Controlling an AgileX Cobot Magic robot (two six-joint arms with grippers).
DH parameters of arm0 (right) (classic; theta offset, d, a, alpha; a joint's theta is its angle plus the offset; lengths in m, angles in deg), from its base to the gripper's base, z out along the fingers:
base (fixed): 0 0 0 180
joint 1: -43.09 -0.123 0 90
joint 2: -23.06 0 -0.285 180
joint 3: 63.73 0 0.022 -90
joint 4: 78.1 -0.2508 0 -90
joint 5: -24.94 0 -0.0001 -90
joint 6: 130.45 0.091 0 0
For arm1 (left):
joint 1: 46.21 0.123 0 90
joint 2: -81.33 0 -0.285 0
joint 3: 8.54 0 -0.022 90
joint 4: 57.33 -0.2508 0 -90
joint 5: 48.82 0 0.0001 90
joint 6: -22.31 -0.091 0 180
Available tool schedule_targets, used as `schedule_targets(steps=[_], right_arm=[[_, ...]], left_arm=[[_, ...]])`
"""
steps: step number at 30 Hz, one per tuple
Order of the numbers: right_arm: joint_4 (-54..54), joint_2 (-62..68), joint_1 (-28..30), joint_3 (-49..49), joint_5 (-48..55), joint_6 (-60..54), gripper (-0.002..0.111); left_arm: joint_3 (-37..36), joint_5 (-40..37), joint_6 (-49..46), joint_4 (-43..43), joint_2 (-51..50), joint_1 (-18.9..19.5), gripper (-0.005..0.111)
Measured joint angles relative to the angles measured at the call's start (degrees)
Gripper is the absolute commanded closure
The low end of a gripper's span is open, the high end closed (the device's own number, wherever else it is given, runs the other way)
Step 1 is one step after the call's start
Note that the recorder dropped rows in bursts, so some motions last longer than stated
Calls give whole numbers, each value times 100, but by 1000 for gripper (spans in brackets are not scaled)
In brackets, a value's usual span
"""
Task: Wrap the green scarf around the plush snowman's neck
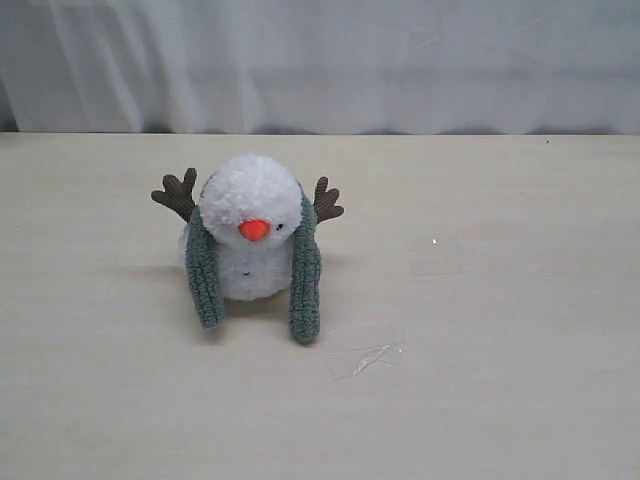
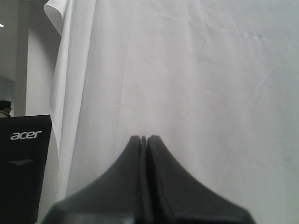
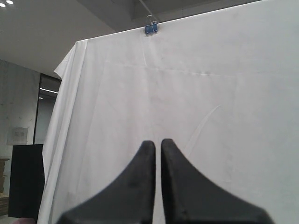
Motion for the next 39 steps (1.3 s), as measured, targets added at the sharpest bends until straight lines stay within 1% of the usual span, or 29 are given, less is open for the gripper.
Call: schedule_targets(steps=[2, 4, 9, 10, 13, 19, 22, 25, 29, 36, 37, 39], right_arm=[[0, 0, 0, 0, 0, 0, 104], [0, 0, 0, 0, 0, 0, 104], [0, 0, 0, 0, 0, 0, 104], [0, 0, 0, 0, 0, 0, 104], [0, 0, 0, 0, 0, 0, 104], [0, 0, 0, 0, 0, 0, 104], [0, 0, 0, 0, 0, 0, 104], [0, 0, 0, 0, 0, 0, 104], [0, 0, 0, 0, 0, 0, 104], [0, 0, 0, 0, 0, 0, 104], [0, 0, 0, 0, 0, 0, 104], [0, 0, 0, 0, 0, 0, 104]], left_arm=[[0, -42, -86, 168, 28, 0, 107], [0, -227, -520, 619, 140, 0, 107], [0, -1029, -2786, 2566, 682, 0, 107], [0, -1196, -3162, 2855, 807, 0, 107], [0, -1586, -3737, 3303, 1179, 0, 107], [0, -2328, -3949, 3454, 1790, 0, 107], [0, -2712, -3986, 3454, 1929, 0, 107], [-125, -2904, -4000, 3454, 1982, 0, 107], [-608, -2916, -4009, 3454, 2075, 0, 107], [-1799, -2894, -4009, 3467, 2205, 0, 107], [-2109, -2894, -4009, 3467, 2205, 0, 107], [-2348, -2894, -4009, 3467, 2215, 0, 107]])
